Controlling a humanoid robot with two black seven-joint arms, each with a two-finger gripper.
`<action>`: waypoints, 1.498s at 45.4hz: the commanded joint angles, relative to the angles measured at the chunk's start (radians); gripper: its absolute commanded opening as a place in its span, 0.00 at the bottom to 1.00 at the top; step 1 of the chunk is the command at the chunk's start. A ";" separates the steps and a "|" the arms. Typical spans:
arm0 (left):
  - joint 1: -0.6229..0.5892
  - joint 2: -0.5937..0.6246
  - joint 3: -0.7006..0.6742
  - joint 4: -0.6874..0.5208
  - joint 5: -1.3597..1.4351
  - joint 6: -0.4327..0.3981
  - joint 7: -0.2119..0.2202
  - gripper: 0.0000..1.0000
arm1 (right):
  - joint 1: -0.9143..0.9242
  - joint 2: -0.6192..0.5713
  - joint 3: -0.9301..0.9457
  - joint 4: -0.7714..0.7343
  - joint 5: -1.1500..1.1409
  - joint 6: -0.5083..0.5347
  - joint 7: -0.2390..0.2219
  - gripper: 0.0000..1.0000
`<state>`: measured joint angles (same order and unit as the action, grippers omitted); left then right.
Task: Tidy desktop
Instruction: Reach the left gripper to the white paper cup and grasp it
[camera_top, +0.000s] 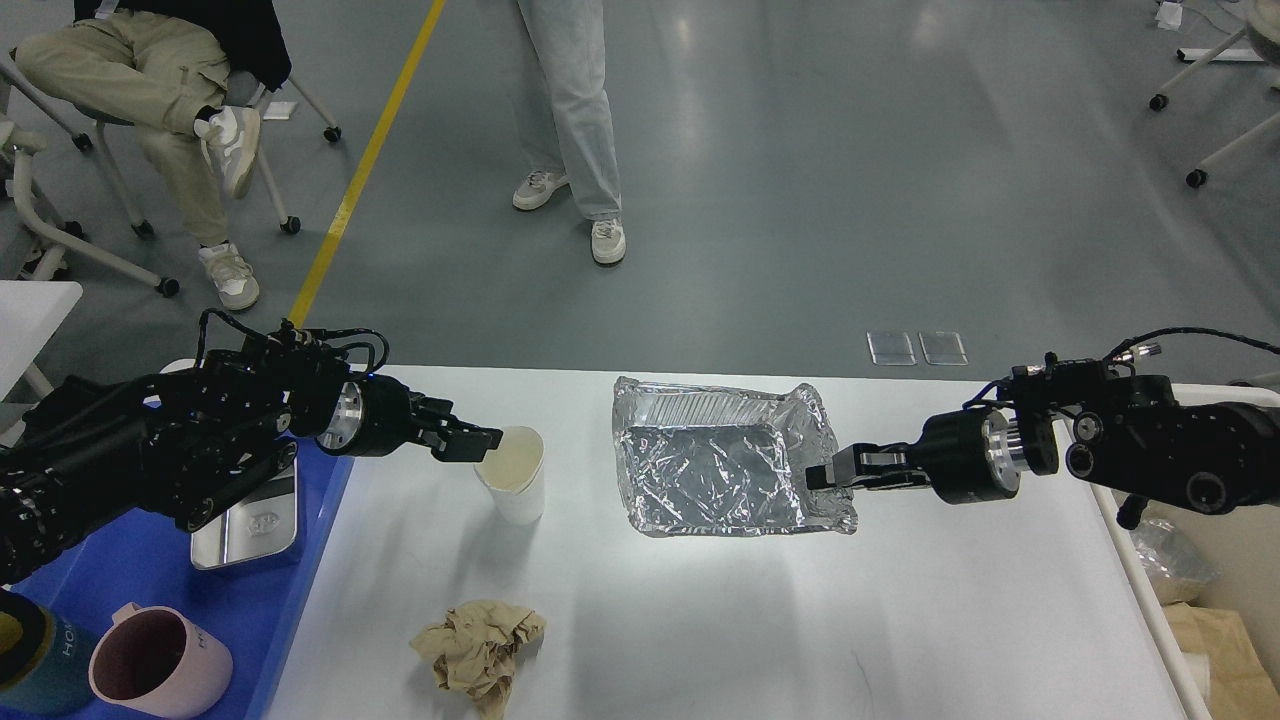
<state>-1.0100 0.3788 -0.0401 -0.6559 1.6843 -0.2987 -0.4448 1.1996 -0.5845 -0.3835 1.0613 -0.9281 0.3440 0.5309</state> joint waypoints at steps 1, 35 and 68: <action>-0.001 -0.011 0.028 0.016 0.000 0.001 0.000 0.67 | -0.009 0.000 0.000 0.000 0.000 0.000 0.001 0.00; 0.004 -0.037 0.069 0.065 -0.012 -0.008 -0.005 0.16 | -0.017 0.000 0.005 -0.001 0.000 -0.002 0.001 0.00; -0.044 -0.034 0.097 0.059 -0.051 -0.031 -0.023 0.00 | -0.017 -0.003 0.006 0.000 0.000 -0.003 0.001 0.00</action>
<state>-1.0226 0.3449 0.0589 -0.5918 1.6474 -0.3158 -0.4617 1.1827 -0.5863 -0.3773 1.0610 -0.9282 0.3405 0.5323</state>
